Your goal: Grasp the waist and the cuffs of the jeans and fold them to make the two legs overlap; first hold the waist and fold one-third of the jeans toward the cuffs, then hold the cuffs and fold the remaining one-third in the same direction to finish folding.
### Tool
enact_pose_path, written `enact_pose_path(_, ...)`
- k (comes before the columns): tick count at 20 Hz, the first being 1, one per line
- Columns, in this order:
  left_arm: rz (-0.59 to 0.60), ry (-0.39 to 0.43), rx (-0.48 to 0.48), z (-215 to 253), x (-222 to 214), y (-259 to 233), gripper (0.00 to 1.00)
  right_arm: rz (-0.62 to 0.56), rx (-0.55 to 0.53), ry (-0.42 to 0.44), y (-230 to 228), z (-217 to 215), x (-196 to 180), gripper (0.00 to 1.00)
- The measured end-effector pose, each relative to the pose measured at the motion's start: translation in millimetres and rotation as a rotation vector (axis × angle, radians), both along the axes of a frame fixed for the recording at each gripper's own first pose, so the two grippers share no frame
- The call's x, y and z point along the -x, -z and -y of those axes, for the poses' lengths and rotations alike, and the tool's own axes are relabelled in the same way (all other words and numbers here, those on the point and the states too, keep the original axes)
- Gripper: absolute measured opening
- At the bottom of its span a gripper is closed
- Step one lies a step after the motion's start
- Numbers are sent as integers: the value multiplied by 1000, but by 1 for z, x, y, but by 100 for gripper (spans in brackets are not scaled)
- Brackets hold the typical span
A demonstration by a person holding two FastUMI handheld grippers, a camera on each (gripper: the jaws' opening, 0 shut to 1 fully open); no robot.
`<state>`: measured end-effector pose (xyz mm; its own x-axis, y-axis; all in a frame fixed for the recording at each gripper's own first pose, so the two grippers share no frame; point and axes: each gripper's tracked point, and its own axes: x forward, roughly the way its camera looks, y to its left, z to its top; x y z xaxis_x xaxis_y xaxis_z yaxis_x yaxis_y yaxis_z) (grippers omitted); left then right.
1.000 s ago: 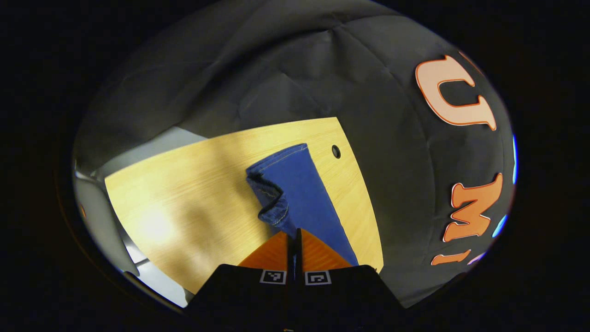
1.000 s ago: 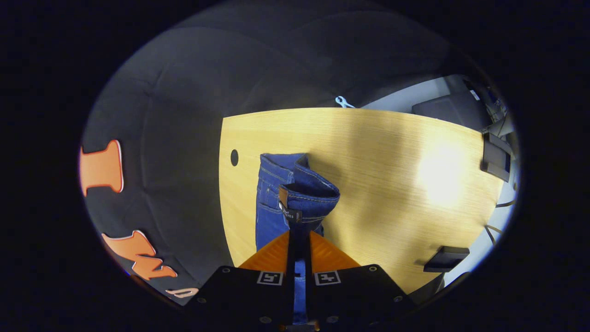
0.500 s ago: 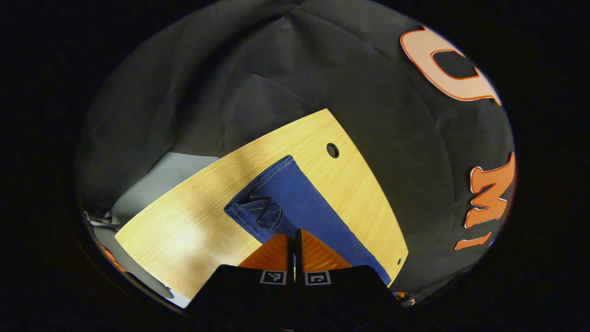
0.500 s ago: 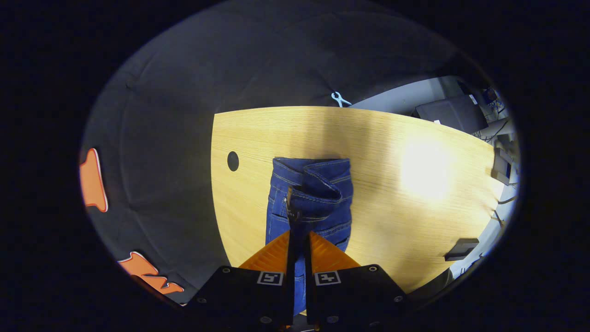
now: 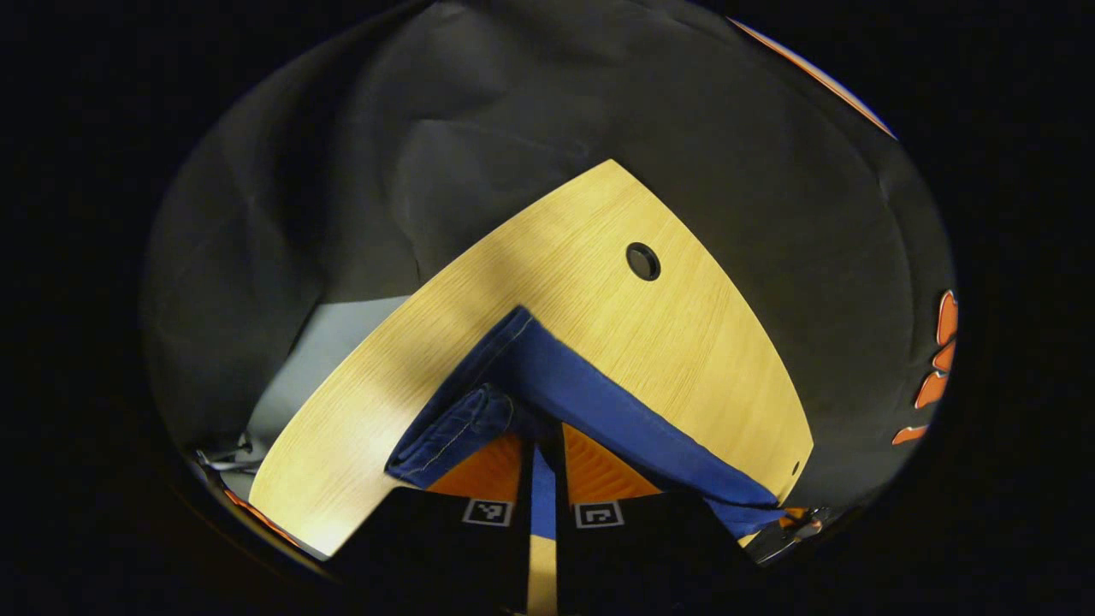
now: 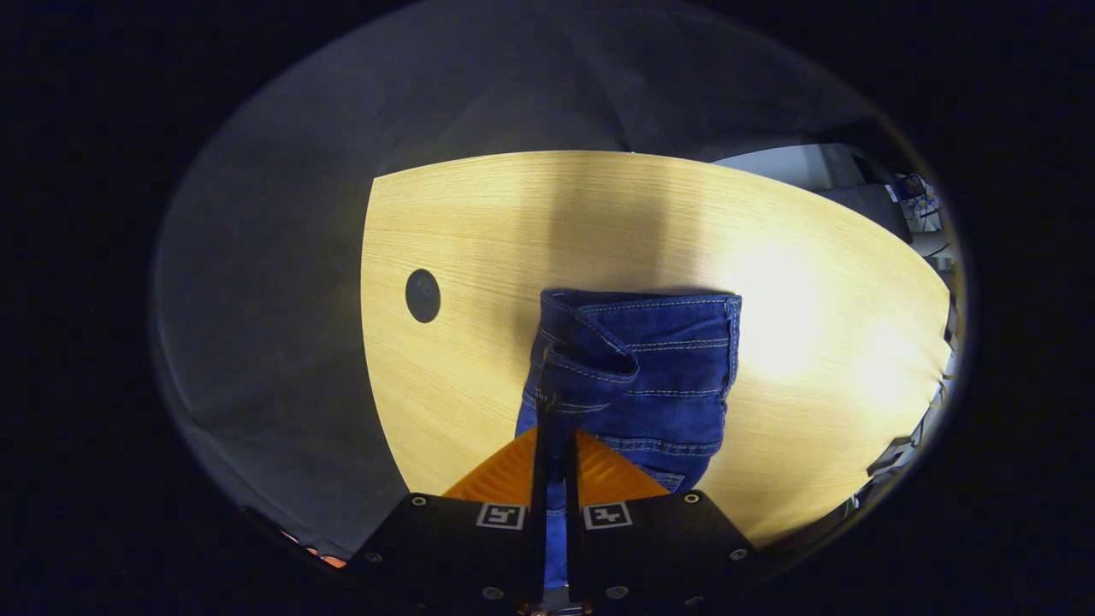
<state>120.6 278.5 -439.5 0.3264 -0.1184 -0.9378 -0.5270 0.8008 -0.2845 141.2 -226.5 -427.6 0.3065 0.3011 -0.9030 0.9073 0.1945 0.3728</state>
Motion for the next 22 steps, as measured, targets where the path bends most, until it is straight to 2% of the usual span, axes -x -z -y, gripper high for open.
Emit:
enact_pose_path(4,74,40,-187,-22,-13,-4,80,139,46,-12,-19,6,-20,13)
enact_pose_path(5,107,60,-231,-23,-21,-6,85,188,85,-27,-25,10,-23,26)
enact_pose_path(6,138,69,-264,-20,-20,-19,90,254,118,-38,-38,13,-31,30)
enact_pose_path(7,184,78,-283,-18,-24,-33,93,318,156,-62,-53,15,-38,41)
enact_pose_path(8,220,77,-307,-16,-25,-45,97,354,203,-90,-68,19,-39,46)
enact_pose_path(9,275,84,-333,-11,-26,-60,94,399,265,-130,-84,23,-38,57)
enact_pose_path(12,434,110,-419,8,-24,-105,100,469,475,-248,-104,35,-21,74)
enact_pose_path(13,485,113,-436,15,-19,-120,97,484,532,-273,-112,38,-17,79)
enact_pose_path(16,622,113,-480,23,-8,-165,97,466,664,-344,-113,39,0,84)
enact_pose_path(18,719,122,-526,30,13,-199,97,444,728,-426,-100,34,9,86)
enact_pose_path(20,801,139,-597,43,37,-239,98,431,746,-469,-90,29,6,87)
enact_pose_path(22,878,140,-655,65,49,-270,98,467,716,-456,-91,24,3,89)
